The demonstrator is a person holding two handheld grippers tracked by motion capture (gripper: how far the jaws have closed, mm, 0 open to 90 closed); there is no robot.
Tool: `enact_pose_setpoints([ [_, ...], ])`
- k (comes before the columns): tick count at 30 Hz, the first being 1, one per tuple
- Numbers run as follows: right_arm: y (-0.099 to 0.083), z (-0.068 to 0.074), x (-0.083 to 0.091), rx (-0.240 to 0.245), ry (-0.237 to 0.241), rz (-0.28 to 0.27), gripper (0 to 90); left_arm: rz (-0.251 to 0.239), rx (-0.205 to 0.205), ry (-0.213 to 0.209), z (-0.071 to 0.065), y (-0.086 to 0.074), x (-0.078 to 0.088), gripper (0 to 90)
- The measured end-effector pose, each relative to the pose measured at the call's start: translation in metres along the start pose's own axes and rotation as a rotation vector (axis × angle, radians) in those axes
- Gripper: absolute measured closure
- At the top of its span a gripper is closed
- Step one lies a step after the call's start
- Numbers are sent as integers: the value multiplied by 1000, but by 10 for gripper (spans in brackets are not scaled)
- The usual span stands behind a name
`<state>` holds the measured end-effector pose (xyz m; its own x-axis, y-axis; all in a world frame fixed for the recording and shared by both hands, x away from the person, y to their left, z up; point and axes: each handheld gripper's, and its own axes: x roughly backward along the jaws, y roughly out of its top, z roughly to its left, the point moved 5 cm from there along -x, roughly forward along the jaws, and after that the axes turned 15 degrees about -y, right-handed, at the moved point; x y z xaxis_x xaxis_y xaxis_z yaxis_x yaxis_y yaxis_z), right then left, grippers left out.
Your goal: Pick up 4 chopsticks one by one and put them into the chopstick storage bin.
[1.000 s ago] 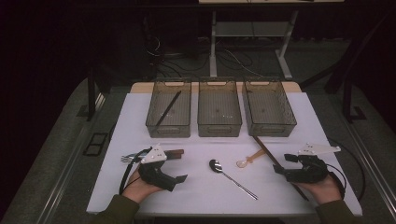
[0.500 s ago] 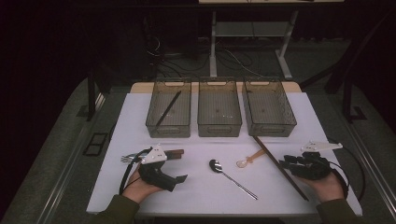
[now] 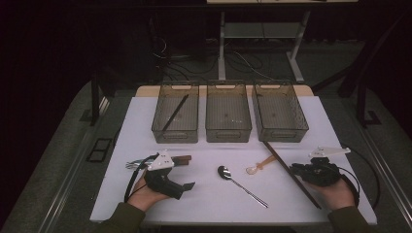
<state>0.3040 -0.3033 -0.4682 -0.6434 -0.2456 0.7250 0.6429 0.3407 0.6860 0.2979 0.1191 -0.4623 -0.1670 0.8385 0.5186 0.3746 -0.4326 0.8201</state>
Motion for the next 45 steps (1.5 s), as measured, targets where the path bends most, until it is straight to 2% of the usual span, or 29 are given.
enact_pose_setpoints([
  [21, -2, 2, -5, 9, 9, 24, 813, 9, 0, 1, 0, -1, -1, 4],
  [33, -6, 6, -12, 23, 12, 65, 813, 5, 6, 2, 0, -1, -2, 6],
  [45, -7, 8, -14, 22, 14, 79, 838, 6, 6, 2, 0, -1, -2, 6],
])
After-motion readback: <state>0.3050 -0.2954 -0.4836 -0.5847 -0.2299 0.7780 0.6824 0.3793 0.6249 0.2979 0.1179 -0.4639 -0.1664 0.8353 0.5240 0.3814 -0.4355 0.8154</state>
